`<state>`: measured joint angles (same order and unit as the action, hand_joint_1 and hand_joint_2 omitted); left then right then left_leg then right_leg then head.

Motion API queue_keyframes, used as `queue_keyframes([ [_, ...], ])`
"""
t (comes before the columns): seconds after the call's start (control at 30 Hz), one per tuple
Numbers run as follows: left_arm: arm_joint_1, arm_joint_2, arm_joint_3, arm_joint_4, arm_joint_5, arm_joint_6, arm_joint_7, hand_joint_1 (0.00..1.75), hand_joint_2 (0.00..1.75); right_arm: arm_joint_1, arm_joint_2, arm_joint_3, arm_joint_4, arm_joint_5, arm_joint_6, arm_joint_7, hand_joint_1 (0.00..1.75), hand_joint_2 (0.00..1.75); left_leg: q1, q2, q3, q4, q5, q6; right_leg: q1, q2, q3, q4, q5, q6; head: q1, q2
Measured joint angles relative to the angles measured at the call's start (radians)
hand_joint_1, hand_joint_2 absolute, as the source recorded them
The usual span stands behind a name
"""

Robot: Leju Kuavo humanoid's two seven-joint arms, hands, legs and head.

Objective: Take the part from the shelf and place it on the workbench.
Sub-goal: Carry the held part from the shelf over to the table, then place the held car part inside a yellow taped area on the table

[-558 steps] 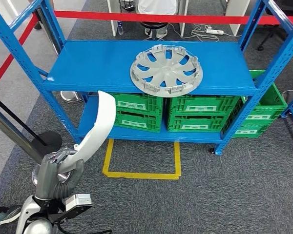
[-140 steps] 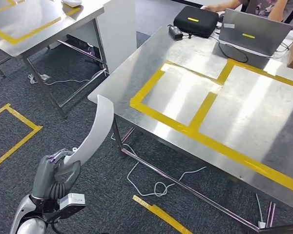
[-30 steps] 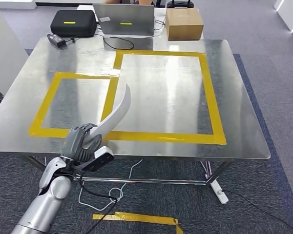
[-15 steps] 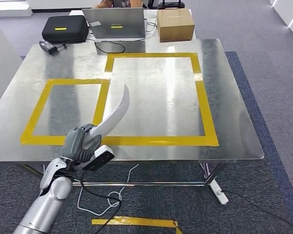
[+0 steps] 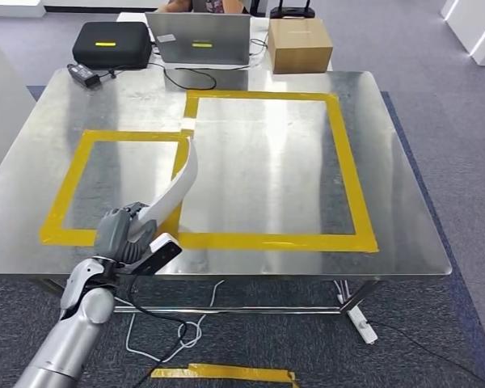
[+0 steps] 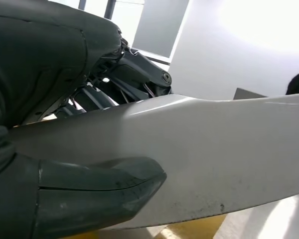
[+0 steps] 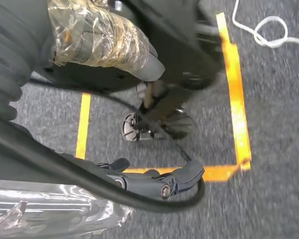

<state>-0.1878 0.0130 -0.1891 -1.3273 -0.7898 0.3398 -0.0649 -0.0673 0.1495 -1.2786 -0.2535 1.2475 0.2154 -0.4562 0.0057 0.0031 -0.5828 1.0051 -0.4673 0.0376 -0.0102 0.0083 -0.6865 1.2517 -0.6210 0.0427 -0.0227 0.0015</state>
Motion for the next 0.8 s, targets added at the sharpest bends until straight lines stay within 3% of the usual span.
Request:
queue_keyframes([
  [0.03,0.000,0.000,0.000,0.004,-0.002,0.002,0.000,1.75,1.75,0.001,0.000,0.002,0.000,0.000,-0.001,-0.001,0.00,1.75,-0.002,0.000,0.002,0.000,-0.002,0.001,0.000,0.000,-0.027,0.038,-0.002,0.000,0.000,0.000],
  [0.07,0.000,0.000,0.001,0.008,-0.004,0.005,0.000,1.75,1.75,0.002,0.000,0.005,0.000,0.000,-0.001,-0.001,0.00,1.75,-0.004,-0.001,0.006,0.000,-0.005,0.002,0.000,0.000,-0.036,0.039,0.016,-0.002,0.000,0.000],
  [0.13,-0.001,0.000,0.001,0.015,-0.007,0.010,0.000,1.75,1.75,0.003,0.000,0.011,0.000,0.000,-0.004,-0.003,0.00,1.75,-0.007,-0.001,0.017,0.000,-0.013,0.000,0.001,0.000,0.005,-0.072,0.097,-0.010,0.000,0.000],
  [0.2,-0.004,-0.001,0.003,0.021,-0.009,0.015,0.000,1.75,1.75,0.001,-0.001,0.017,0.000,0.000,-0.005,-0.005,0.00,1.75,-0.012,-0.002,0.025,0.002,-0.021,-0.008,0.005,-0.002,0.067,-0.198,0.148,-0.021,-0.001,0.000],
  [0.23,-0.007,-0.001,0.004,0.023,-0.009,0.016,0.000,1.75,1.75,0.000,-0.001,0.018,0.000,0.000,-0.005,-0.006,0.00,1.75,-0.012,-0.002,0.026,0.003,-0.024,-0.012,0.007,-0.003,0.084,-0.230,0.153,-0.025,-0.001,0.000],
  [0.37,-0.012,-0.001,0.008,0.031,-0.014,0.021,0.000,1.75,1.75,0.002,-0.001,0.026,0.000,0.000,-0.006,-0.006,0.00,1.75,-0.010,-0.003,0.022,0.018,-0.038,-0.034,0.005,-0.003,0.100,-0.250,0.147,-0.038,-0.003,0.000],
  [0.43,-0.015,-0.002,0.012,0.034,-0.016,0.026,0.000,1.75,1.75,0.001,-0.001,0.030,0.001,0.000,-0.007,-0.007,0.00,1.75,-0.006,-0.003,-0.016,0.101,-0.082,-0.046,0.001,-0.004,0.109,-0.256,0.146,-0.047,-0.007,0.000],
  [0.5,-0.014,-0.002,0.016,0.040,-0.016,0.029,0.000,1.75,1.75,-0.001,-0.002,0.033,0.001,0.000,-0.007,-0.007,0.00,1.75,0.000,-0.003,-0.085,0.231,-0.132,-0.055,0.000,-0.005,0.114,-0.256,0.142,-0.052,-0.009,0.000],
  [0.53,-0.012,-0.001,0.019,0.043,-0.016,0.030,0.000,1.75,1.75,0.000,-0.002,0.035,0.001,-0.001,-0.007,-0.007,0.00,1.75,0.003,-0.003,-0.112,0.274,-0.139,-0.058,0.000,-0.005,0.116,-0.256,0.139,-0.052,-0.009,0.000],
  [0.57,-0.011,-0.001,0.021,0.047,-0.016,0.030,0.000,1.75,1.75,0.002,-0.002,0.036,0.002,-0.001,-0.007,-0.007,0.00,1.75,0.005,-0.003,-0.123,0.283,-0.127,-0.060,0.000,-0.005,0.120,-0.256,0.136,-0.051,-0.010,0.000],
  [0.6,-0.010,-0.001,0.022,0.049,-0.016,0.031,0.000,1.75,1.75,0.003,-0.002,0.037,0.003,-0.001,-0.008,-0.007,0.00,1.75,0.007,-0.002,-0.115,0.254,-0.095,-0.060,-0.001,-0.005,0.125,-0.256,0.133,-0.049,-0.010,0.000],
  [0.67,-0.011,-0.001,0.024,0.051,-0.016,0.031,0.000,1.75,1.75,0.003,-0.002,0.041,0.004,-0.001,-0.008,-0.007,0.00,1.75,0.008,0.002,-0.061,0.126,-0.017,-0.058,0.000,-0.006,0.136,-0.255,0.125,-0.041,-0.009,0.000],
  [0.7,-0.013,-0.001,0.025,0.052,-0.016,0.032,0.000,1.75,1.75,0.002,-0.002,0.042,0.004,-0.001,-0.008,-0.007,0.00,1.75,0.006,0.004,-0.035,0.067,0.005,-0.055,0.001,-0.006,0.140,-0.254,0.120,-0.036,-0.009,0.000],
  [0.73,-0.015,-0.001,0.025,0.053,-0.016,0.033,0.000,1.75,1.75,0.001,-0.002,0.042,0.004,-0.001,-0.008,-0.007,0.00,1.75,0.005,0.006,-0.019,0.031,0.012,-0.050,0.003,-0.007,0.141,-0.253,0.117,-0.030,-0.008,0.000],
  [0.8,-0.016,-0.001,0.025,0.055,-0.016,0.035,0.000,1.75,1.75,0.001,-0.002,0.043,0.005,-0.001,-0.009,-0.007,0.00,1.75,0.001,0.004,-0.013,0.013,0.004,-0.037,0.004,-0.011,0.141,-0.254,0.114,-0.019,-0.008,0.000],
])
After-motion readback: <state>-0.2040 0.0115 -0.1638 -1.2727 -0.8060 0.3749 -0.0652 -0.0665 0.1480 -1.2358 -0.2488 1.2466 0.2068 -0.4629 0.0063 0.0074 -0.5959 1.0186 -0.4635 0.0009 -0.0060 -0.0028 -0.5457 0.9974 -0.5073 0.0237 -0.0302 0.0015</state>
